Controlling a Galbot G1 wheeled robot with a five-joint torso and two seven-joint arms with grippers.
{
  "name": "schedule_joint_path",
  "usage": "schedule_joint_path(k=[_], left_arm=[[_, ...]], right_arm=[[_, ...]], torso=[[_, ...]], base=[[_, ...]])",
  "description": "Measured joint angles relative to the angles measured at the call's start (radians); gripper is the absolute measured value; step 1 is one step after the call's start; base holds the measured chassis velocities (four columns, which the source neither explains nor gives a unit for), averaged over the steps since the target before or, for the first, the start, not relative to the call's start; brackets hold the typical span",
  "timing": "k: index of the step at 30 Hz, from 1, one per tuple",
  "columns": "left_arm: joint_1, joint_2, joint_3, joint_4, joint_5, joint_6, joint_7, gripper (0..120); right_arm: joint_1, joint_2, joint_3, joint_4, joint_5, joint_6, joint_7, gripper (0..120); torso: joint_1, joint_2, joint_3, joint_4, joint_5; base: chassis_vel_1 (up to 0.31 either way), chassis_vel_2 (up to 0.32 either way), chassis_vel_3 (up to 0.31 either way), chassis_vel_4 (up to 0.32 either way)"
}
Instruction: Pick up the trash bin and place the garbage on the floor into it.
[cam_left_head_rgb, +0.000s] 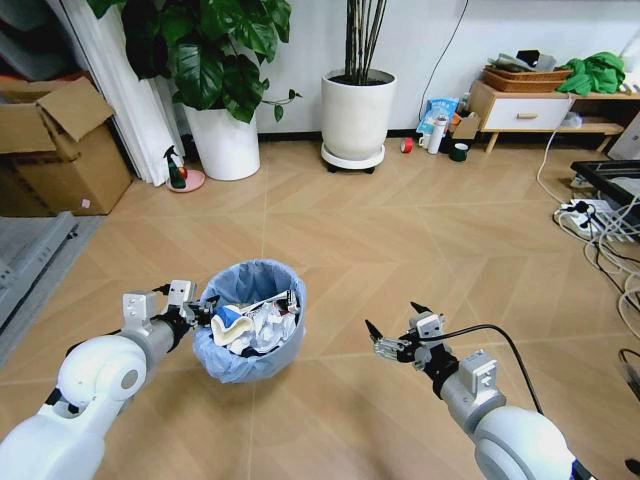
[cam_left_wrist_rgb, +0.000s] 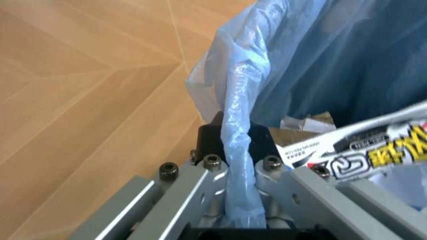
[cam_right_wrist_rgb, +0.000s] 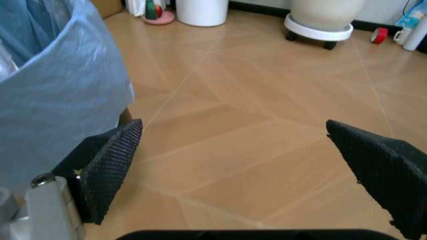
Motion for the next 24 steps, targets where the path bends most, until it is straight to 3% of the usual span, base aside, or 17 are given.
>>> schedule_joint_path(k=[17, 24], left_arm=[[0.015, -0.008, -0.006, -0.008, -0.002, 0.0, -0.01, 0], [-0.009, 0.007, -0.029, -0.005, -0.049, 0.0, -0.047, 0]], right_arm=[[-0.016, -0.002, 0.021, -0.001, 0.001, 0.008, 0.0, 100], [0.005, 0.0, 0.059, -0.031, 0.054, 0.016, 0.024, 100]], torso=[[0.0, 0.0, 0.0, 0.0001, -0.0006], [0.0, 0.0, 0.0, 0.0, -0.0003]], base=[[0.259, -0.176, -0.251, 0.178], [0.037, -0.037, -0.049, 0.043]])
